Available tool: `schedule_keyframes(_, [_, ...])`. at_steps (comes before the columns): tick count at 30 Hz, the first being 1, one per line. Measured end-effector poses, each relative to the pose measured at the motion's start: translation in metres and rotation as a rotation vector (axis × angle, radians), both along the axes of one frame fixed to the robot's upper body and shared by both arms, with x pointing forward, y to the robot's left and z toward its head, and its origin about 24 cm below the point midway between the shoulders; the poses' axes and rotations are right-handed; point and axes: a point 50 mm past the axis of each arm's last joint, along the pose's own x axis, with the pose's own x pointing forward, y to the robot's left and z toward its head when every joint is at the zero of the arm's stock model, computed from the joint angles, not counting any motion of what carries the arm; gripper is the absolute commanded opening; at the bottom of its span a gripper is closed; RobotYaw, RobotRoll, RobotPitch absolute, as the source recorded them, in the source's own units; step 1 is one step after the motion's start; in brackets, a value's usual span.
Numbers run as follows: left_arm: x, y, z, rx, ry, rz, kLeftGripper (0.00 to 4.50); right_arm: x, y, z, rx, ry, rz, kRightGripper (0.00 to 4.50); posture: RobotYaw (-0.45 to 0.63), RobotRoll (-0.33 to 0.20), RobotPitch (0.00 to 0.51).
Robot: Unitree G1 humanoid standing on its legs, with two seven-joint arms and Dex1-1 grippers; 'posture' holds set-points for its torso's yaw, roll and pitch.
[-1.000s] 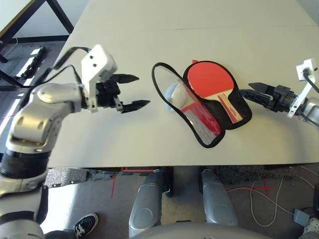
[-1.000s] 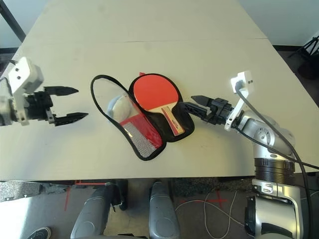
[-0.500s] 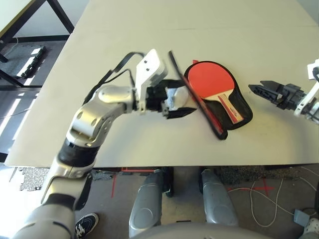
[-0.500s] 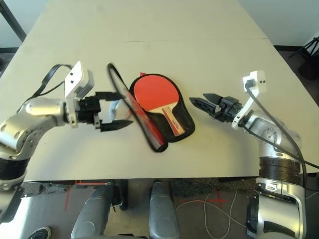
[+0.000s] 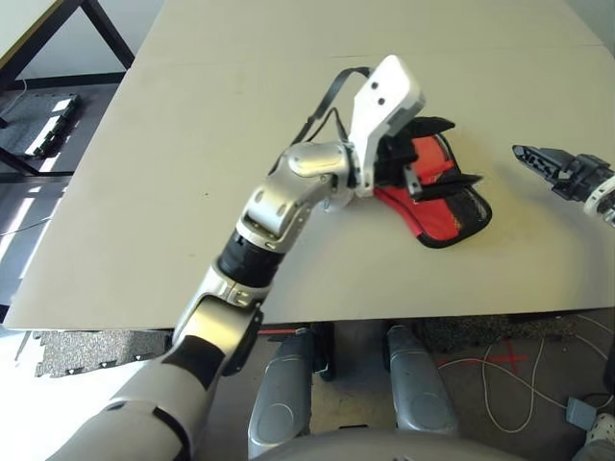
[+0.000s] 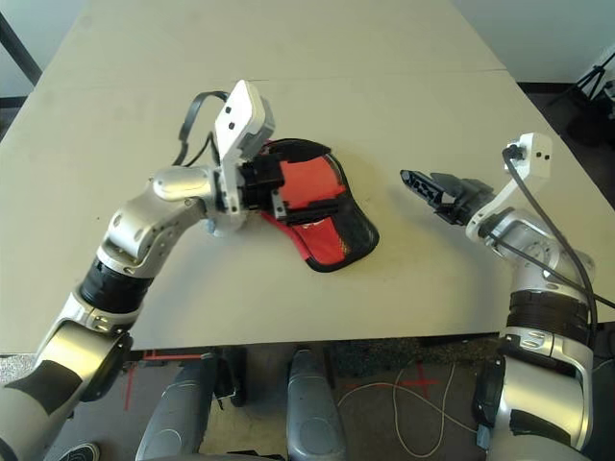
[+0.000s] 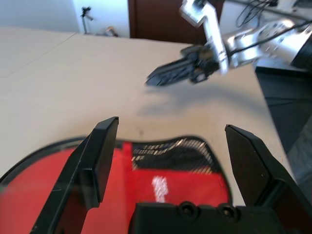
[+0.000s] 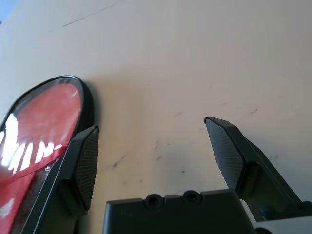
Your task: Store the ping-pong paddle in its case and zip it.
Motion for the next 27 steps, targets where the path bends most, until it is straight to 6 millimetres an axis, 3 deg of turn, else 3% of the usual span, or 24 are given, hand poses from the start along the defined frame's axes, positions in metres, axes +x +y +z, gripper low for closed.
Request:
schedule_keyframes(4, [0.000, 0.015, 0.002, 0.021, -0.022, 0.033, 4.50, -0.005, 0.006, -0.003, 0.072, 0.095, 0.117, 4.46, -0.05, 0.000, 0.241])
schedule_keyframes(10, [-0.006, 0.018, 0.002, 0.021, -0.021, 0.039, 4.50, -0.010, 0.030, -0.019, 0.094, 0.268, 0.273, 4.46, -0.03, 0.000, 0.246])
schedule_keyframes(20, [-0.007, 0.022, 0.003, 0.026, -0.016, 0.059, 4.50, -0.006, 0.054, -0.031, 0.095, 0.315, 0.350, 4.46, -0.02, 0.000, 0.253])
schedule_keyframes(27, [-0.007, 0.023, 0.002, 0.032, -0.008, 0.065, 4.50, -0.003, 0.058, -0.034, 0.087, 0.319, 0.342, 4.46, -0.03, 0.000, 0.258])
